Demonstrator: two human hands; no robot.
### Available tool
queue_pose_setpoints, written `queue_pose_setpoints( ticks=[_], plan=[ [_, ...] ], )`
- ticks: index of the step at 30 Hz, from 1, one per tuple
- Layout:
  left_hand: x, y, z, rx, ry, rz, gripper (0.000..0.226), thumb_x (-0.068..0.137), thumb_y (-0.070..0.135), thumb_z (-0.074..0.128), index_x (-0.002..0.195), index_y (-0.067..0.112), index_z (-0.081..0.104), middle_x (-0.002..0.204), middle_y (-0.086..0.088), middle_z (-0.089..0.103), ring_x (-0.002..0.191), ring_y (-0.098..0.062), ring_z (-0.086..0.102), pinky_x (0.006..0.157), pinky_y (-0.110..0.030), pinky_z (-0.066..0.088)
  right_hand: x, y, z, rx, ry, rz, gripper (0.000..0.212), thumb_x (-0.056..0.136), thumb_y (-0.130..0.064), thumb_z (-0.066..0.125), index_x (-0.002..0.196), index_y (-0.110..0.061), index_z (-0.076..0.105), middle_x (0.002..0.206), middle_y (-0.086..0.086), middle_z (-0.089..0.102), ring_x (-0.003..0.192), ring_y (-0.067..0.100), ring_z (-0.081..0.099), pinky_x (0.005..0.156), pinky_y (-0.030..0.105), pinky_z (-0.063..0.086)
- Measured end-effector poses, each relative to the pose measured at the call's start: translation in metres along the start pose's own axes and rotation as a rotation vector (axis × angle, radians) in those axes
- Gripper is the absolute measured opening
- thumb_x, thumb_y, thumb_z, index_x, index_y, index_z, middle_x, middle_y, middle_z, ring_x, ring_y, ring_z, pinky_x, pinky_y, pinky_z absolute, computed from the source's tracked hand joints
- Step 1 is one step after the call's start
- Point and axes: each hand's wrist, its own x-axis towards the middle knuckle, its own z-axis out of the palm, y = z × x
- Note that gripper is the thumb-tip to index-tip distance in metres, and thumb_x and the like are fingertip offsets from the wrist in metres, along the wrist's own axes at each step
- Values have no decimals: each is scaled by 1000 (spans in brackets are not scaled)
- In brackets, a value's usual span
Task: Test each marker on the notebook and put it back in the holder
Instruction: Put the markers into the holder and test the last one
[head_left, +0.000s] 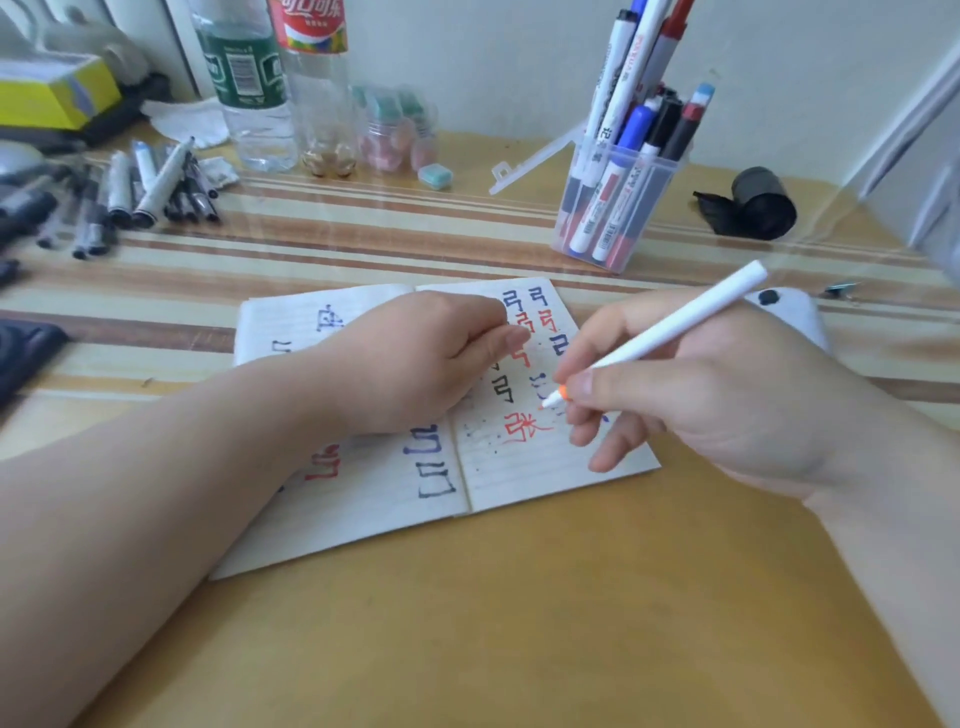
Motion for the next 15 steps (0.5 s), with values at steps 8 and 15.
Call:
queue_pose_setpoints(
  ticks=[8,15],
  plan=[
    [1,-5,7,23,18,79,39,98,50,49,70,23,50,58,8,49,58,-7,47,56,-32,36,6,9,16,-38,-83,47,4,76,-9,72,76,-9,68,62,15,65,57,29,70,54,42,59],
    [4,-5,11,7,58,122,41,96,49,54,64,27,42,52,10,43,53,-6,42,51,-28,30,12,16,19,-81,-73,32,8,79,-8,71,72,-10,67,57,12,62,47,28,63,45,35,52]
  ],
)
